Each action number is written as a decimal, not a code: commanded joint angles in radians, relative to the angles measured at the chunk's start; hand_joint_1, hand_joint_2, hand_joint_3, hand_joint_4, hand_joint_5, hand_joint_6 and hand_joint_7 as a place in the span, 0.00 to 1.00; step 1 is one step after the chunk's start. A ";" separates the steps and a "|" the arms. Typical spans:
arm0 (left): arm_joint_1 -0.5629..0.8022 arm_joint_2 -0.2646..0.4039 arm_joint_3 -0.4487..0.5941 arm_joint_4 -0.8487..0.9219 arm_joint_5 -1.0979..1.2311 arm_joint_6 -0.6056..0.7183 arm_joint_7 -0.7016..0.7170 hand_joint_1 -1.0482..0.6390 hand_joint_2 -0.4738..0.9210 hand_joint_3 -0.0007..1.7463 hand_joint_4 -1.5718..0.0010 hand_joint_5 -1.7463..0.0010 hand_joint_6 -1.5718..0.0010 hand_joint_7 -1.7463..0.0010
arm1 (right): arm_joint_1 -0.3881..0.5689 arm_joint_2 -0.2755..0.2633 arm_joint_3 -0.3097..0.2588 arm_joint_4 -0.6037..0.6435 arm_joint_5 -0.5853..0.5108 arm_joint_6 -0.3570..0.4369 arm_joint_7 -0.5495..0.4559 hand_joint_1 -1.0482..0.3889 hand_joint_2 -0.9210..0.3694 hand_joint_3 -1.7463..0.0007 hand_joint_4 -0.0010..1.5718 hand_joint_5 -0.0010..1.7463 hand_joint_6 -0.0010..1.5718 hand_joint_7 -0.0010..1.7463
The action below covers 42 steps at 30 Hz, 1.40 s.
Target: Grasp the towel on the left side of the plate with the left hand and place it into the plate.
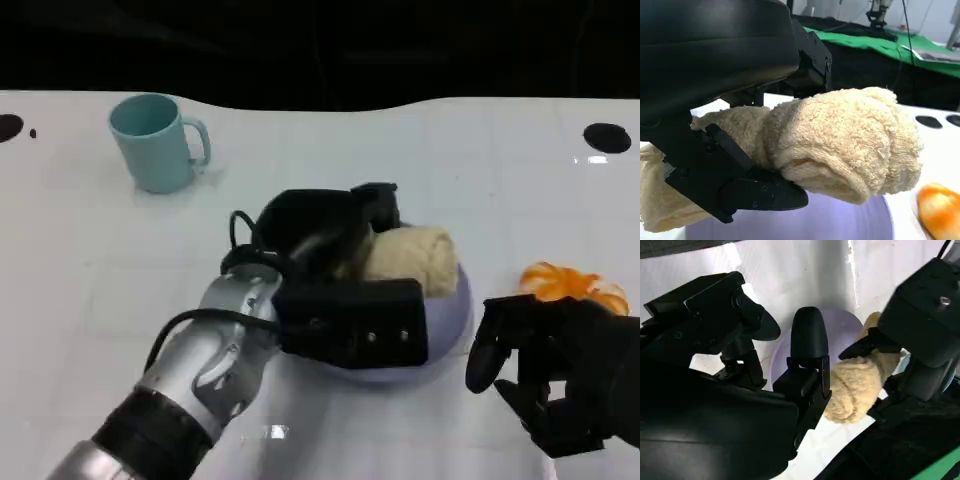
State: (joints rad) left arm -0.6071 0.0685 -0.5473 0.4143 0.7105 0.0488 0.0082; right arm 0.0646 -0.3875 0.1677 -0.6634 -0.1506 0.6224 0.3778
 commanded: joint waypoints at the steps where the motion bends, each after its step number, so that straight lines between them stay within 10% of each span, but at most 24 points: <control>1: 0.023 0.011 -0.008 -0.018 0.006 0.032 -0.045 0.48 0.92 0.21 0.54 0.04 0.54 0.54 | 0.006 -0.008 -0.007 -0.008 0.004 -0.005 -0.002 0.73 0.29 0.37 0.48 1.00 0.46 0.81; 4: 0.018 0.018 -0.019 -0.030 0.013 0.064 -0.104 0.46 0.99 0.08 0.68 0.13 0.58 0.86 | 0.006 -0.008 -0.007 -0.008 0.003 -0.003 -0.002 0.73 0.29 0.37 0.48 1.00 0.46 0.81; 8: 0.006 0.046 -0.056 -0.057 0.055 0.102 -0.198 0.38 1.00 0.04 0.80 0.60 0.71 0.98 | 0.005 -0.007 -0.009 -0.014 0.007 0.005 0.000 0.74 0.29 0.37 0.47 1.00 0.46 0.81; 13: 0.004 0.056 -0.080 -0.071 0.106 0.130 -0.224 0.30 0.99 0.01 0.88 0.77 0.82 1.00 | 0.003 -0.013 -0.012 -0.010 0.009 0.007 0.005 0.73 0.29 0.37 0.47 1.00 0.46 0.81; 31: 0.088 0.134 0.077 -0.364 -0.088 0.161 -0.421 0.33 1.00 0.04 0.84 0.72 0.75 0.97 | 0.009 -0.016 -0.017 0.001 0.017 -0.008 0.003 0.74 0.28 0.37 0.47 1.00 0.46 0.82; 42: 0.281 0.109 0.346 -0.592 -0.500 0.220 -0.475 0.53 0.99 0.12 0.59 0.35 0.42 0.81 | 0.002 -0.015 -0.005 0.005 0.012 -0.013 0.001 0.74 0.29 0.36 0.47 1.00 0.46 0.83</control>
State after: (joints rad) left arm -0.3814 0.1876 -0.2680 -0.1259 0.2966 0.2375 -0.4673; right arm 0.0701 -0.3928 0.1652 -0.6536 -0.1389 0.6107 0.3780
